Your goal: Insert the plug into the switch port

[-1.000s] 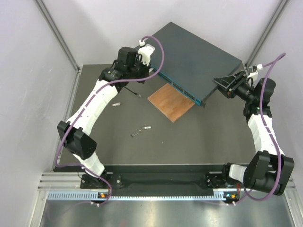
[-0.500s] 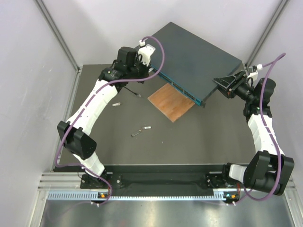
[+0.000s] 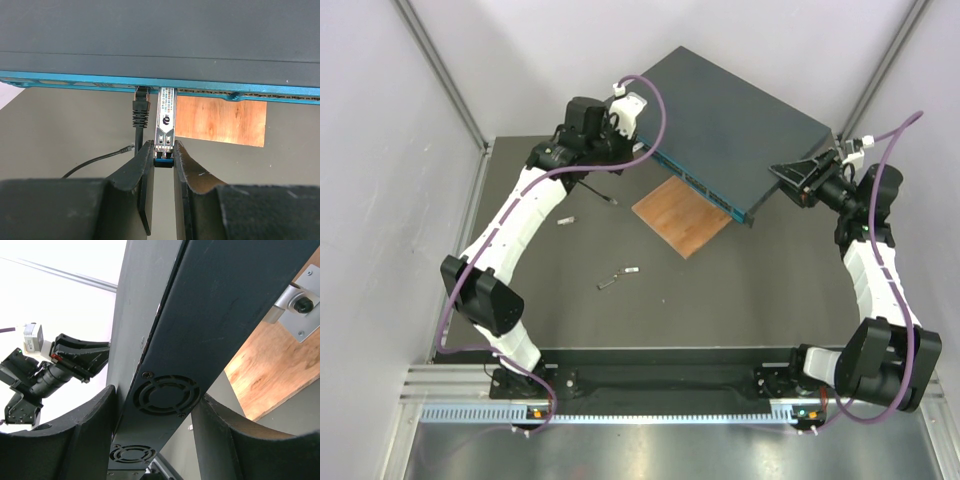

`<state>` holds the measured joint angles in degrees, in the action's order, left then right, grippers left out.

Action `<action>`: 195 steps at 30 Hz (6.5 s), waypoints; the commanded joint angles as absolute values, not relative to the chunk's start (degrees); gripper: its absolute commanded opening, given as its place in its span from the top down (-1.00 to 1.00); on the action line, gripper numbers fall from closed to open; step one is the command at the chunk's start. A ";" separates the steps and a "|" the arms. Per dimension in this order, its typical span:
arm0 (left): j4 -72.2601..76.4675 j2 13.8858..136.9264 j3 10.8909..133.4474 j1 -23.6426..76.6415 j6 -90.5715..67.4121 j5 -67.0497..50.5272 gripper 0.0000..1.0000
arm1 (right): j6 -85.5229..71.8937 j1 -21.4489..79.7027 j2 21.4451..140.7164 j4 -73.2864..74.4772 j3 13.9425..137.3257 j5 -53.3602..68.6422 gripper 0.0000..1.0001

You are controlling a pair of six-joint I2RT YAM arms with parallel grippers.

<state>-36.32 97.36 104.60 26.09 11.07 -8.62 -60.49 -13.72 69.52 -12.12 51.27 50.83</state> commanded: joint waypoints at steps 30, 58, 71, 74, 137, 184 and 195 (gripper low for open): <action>-26.45 96.60 101.69 20.74 7.65 -12.82 1.00 | -55.99 -12.48 72.16 -13.36 56.07 51.15 1.00; -32.26 94.66 102.22 22.15 5.71 -16.26 1.00 | -52.56 -12.22 73.21 -8.52 57.83 50.19 1.00; -31.81 96.15 103.27 22.24 5.36 -14.32 1.00 | -52.91 -12.22 73.21 -8.79 58.01 50.10 1.00; -31.99 96.59 103.97 22.24 5.19 -14.76 1.00 | -52.91 -12.13 73.30 -8.79 57.83 50.01 1.00; -32.34 98.35 108.19 24.78 4.57 -16.43 1.00 | -52.65 -11.69 74.18 -8.79 57.74 49.92 1.00; -32.08 97.29 105.73 28.21 5.10 -13.81 1.00 | -51.77 -11.43 74.09 -8.26 57.39 49.75 1.00; -31.55 99.49 108.81 28.13 8.17 -11.43 1.00 | -51.77 -11.43 74.27 -8.09 57.48 49.92 1.00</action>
<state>-36.21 99.02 105.58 26.83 6.83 -9.52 -57.69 -14.00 71.81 -5.91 55.31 53.04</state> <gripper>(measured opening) 0.222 0.552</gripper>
